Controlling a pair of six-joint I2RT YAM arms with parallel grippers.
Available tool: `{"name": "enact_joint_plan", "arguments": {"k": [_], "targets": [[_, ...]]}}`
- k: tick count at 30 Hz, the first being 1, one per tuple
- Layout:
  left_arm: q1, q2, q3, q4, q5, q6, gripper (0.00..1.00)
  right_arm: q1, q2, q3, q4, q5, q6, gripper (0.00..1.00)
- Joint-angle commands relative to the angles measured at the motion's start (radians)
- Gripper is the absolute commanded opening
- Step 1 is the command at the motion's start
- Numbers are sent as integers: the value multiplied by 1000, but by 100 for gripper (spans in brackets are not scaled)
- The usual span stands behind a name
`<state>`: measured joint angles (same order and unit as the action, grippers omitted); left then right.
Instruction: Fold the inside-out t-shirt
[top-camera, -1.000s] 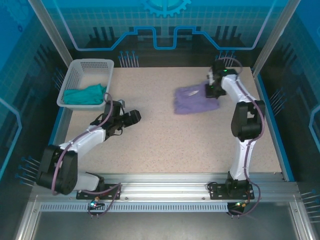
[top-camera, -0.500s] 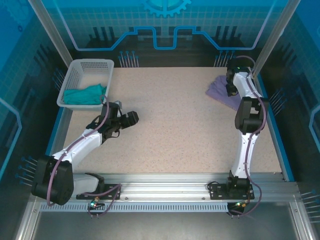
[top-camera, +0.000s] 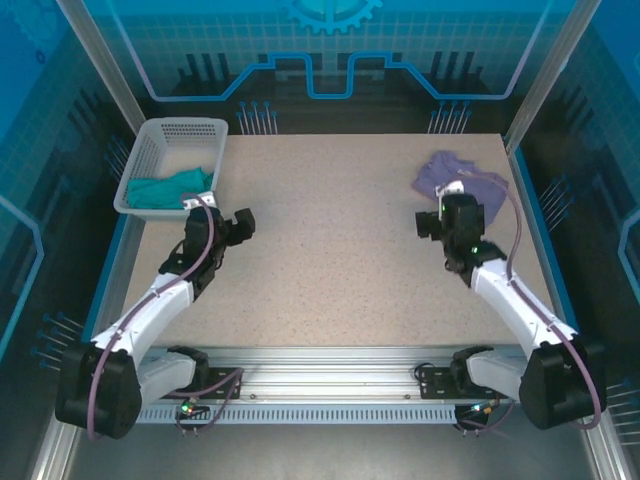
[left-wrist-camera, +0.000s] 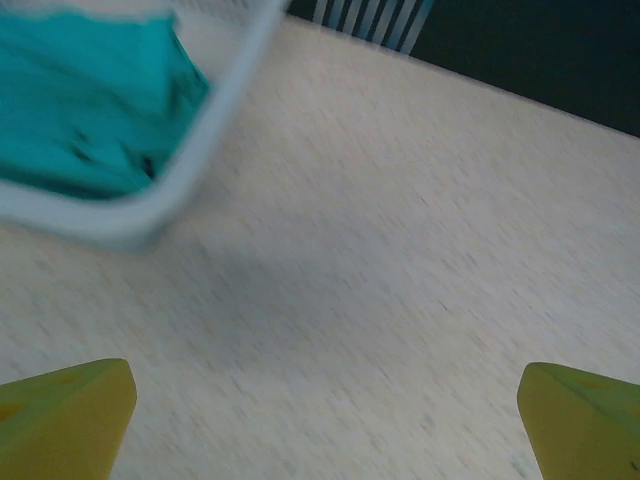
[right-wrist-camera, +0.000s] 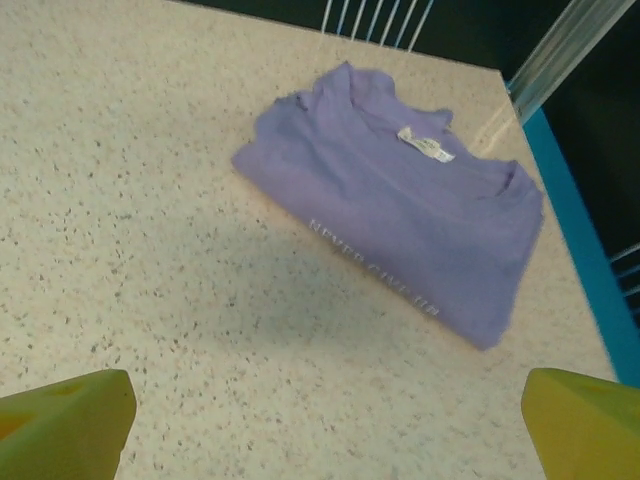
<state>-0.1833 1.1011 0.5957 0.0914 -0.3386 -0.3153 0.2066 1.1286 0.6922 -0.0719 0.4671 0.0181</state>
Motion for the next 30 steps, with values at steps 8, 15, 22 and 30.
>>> {"name": "enact_joint_plan", "arguments": {"k": [8, 15, 22, 30], "targets": [[70, 359, -264, 856, 22, 365, 99, -101, 253, -367, 928, -164, 19, 100], [136, 433, -211, 801, 119, 306, 99, -142, 373, -284, 868, -307, 14, 100], [151, 441, -216, 818, 140, 304, 99, -124, 373, -277, 858, -271, 4, 100], [151, 443, -218, 824, 141, 304, 99, -120, 375, -276, 856, -265, 1, 100]]}}
